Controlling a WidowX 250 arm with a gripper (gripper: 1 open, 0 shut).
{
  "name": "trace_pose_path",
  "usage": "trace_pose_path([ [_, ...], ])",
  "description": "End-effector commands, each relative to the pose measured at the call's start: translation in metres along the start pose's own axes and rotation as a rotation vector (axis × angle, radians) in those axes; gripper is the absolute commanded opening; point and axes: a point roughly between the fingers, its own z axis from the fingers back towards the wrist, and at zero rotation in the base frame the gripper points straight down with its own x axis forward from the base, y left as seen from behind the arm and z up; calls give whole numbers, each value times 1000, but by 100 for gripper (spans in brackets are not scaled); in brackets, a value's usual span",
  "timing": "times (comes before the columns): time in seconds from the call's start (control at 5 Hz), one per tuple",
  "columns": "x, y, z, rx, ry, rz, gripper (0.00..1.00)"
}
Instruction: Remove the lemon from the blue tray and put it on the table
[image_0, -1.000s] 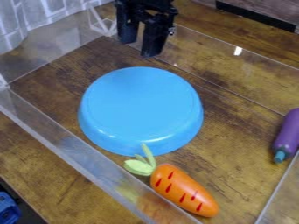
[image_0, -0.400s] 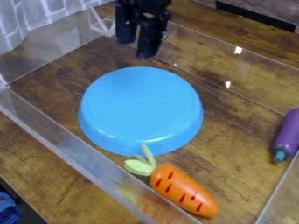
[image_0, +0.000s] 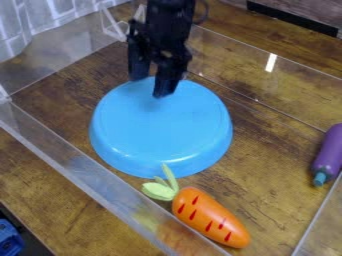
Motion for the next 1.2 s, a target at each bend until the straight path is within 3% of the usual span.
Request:
trace_pose_path([
  [0.0,9,7,7,34,-65,-47,100],
  [0.2,8,4,8,37,-72,-57,100],
  [0.4,5,1,10,41,-75,-62,0],
  [0.6,7,-1,0,43,-81,-63,100],
  [0.8,10,-3,-8,48,-88,-71,0],
  [1.0,4,-12,-5,53,-92,-64,0],
])
